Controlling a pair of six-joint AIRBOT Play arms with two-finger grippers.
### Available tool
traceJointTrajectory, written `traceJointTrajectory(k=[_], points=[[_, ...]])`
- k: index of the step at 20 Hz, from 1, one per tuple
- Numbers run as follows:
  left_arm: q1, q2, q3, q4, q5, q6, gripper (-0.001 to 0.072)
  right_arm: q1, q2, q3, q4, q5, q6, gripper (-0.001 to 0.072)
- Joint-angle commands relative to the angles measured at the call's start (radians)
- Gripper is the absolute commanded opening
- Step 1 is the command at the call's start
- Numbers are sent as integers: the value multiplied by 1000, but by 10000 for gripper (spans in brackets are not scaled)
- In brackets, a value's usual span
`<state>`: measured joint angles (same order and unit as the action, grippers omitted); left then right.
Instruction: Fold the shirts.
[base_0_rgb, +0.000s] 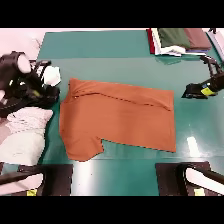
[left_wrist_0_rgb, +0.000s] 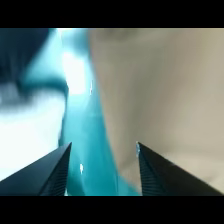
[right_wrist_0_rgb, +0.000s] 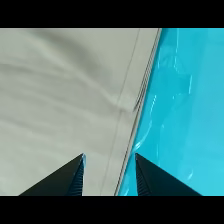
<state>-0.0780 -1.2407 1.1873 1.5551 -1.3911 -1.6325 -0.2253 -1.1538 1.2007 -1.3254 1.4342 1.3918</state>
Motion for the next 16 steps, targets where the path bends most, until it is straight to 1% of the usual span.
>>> traceJointTrajectory(k=[1,2,3,4,5,7,8,11,12,13,15,16], points=[[0,265,-367,-5,75,-82,481,-7,134,-127,0,-39,-6,358],[0,308,-432,-24,75,-83,481,-7,160,-162,0,-47,-6,277],[0,337,-481,-40,74,-90,480,-7,178,-185,4,-46,-6,260],[0,354,-523,-75,78,-97,481,-7,195,-206,31,-47,-6,260],[0,359,-557,-124,96,-95,482,-7,207,-219,52,-48,-6,261],[0,358,-613,-226,163,-95,582,-7,220,-227,76,-47,-6,265],[0,358,-636,-254,187,-94,580,-7,227,-226,86,-47,-11,268],[0,358,-690,-263,211,-95,580,-7,231,-217,104,-37,-24,271],[0,358,-703,-286,230,-90,580,-7,231,-212,104,-29,-24,325],[0,358,-712,-329,262,-66,579,-7,231,-209,105,-25,-24,364],[-3,358,-717,-406,319,-16,577,-7,231,-210,104,-16,-24,365],[-3,358,-717,-415,329,-4,538,-8,231,-210,103,-8,-24,365]])
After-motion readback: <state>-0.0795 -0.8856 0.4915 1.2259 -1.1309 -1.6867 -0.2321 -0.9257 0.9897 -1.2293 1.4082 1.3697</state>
